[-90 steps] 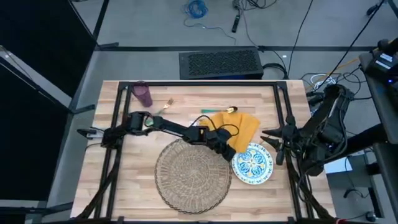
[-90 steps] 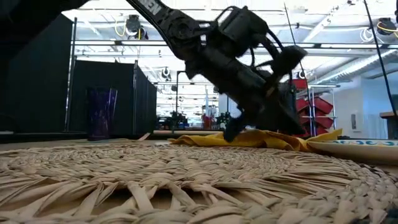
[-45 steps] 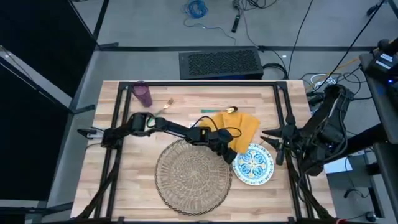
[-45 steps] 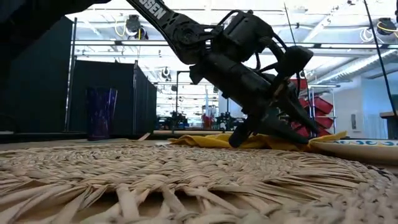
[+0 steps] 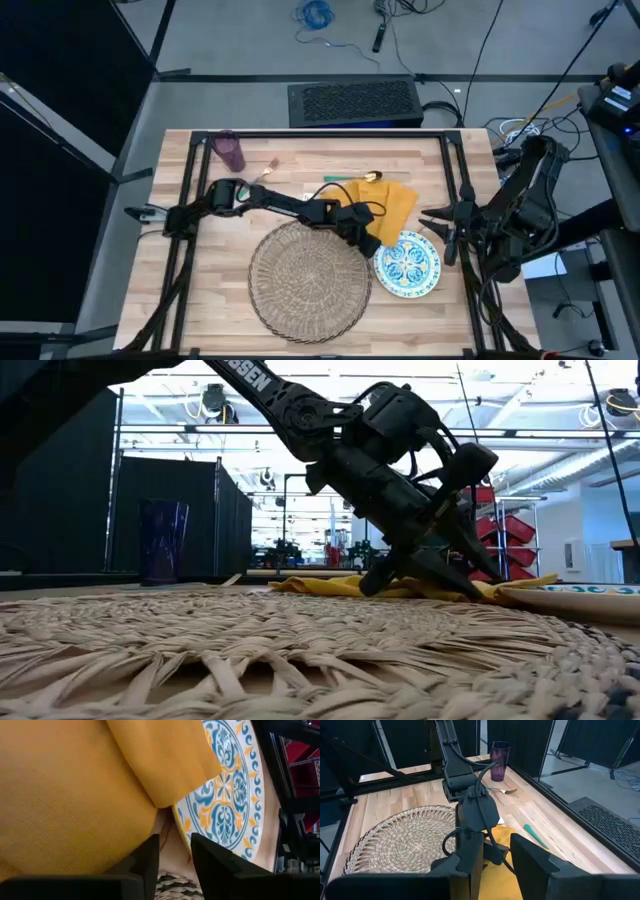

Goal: Set table place
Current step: Put the blue patterned plate on the brown tablemat

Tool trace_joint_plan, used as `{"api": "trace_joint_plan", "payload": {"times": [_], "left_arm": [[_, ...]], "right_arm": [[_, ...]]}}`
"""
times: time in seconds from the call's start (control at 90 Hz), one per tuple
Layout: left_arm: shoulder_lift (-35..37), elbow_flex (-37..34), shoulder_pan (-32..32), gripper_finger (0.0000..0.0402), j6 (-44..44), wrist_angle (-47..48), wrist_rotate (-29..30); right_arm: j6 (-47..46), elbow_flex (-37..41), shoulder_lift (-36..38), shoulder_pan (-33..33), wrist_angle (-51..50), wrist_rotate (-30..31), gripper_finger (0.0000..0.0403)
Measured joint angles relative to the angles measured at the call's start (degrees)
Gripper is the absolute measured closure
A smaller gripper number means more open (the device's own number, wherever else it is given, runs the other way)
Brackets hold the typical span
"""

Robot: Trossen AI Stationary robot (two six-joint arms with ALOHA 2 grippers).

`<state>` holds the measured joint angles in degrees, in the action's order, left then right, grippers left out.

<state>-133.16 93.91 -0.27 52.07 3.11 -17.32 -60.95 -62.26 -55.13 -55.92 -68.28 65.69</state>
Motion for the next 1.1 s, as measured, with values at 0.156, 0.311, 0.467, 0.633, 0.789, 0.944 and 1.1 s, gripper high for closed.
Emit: {"api": "trace_joint_plan", "payload": {"times": [0.156, 0.311, 0.467, 0.633, 0.789, 0.944, 1.1], "left_arm": [[0.0, 0.0, -0.49, 0.0304, 0.1, -0.02, 1.05], [-0.02, 0.0, -0.99, 0.0304, 0.22, -0.91, 1.09], [-0.02, 0.0, -0.99, 0.0304, 0.71, -1.1, 1.09], [-0.04, 0.0, -1.25, 0.0304, 0.77, -1.3, 1.13], [-1.69, 1.71, -2.24, 0.0304, 1.5, -2.52, 1.29], [-6.79, 10.37, -2.71, 0.0304, 0.9, 0.74, -1.08], [-9.86, 17.6, -2.83, 0.0307, -2.92, 9.09, -0.61]], "right_arm": [[0.37, 0.0, 0.0, 0.0, 0.6, 0.0, 0.0319], [0.38, -0.01, 0.0, 0.0, 0.6, 0.02, 0.0319], [0.38, -0.01, 0.0, 0.0, 0.6, 0.02, 0.0319], [0.53, -0.02, 0.0, 0.0, 0.64, 0.04, 0.0319], [0.71, -0.01, 0.0, 0.01, 0.76, 0.04, 0.0319], [0.8, -0.02, 0.0, 0.75, 0.86, 0.06, 0.0319], [0.81, -0.02, 0.0, 0.82, 1.06, -1.19, 0.0319]]}}
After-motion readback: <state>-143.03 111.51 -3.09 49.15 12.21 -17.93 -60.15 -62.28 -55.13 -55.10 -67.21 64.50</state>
